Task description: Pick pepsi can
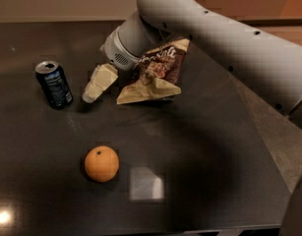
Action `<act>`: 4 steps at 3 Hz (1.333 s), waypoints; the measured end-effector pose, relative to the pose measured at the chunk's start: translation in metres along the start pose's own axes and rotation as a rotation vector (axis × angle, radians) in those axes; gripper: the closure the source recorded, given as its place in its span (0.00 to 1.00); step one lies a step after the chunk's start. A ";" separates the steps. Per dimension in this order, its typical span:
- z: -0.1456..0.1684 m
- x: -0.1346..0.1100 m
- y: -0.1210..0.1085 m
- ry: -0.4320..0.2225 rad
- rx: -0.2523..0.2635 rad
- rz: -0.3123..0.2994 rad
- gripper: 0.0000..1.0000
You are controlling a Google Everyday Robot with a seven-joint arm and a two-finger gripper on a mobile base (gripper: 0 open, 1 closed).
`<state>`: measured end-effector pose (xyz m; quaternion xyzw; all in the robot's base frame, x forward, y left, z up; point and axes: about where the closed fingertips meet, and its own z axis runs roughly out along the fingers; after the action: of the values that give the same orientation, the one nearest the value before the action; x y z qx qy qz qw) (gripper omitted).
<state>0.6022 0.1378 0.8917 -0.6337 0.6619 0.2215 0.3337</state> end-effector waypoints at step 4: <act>0.066 -0.037 -0.012 0.005 -0.095 0.052 0.00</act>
Offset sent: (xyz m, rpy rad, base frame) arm 0.0318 0.0579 -0.0062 0.0104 0.0761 0.0343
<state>0.6238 0.2093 0.8758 -0.6319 0.6677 0.2595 0.2959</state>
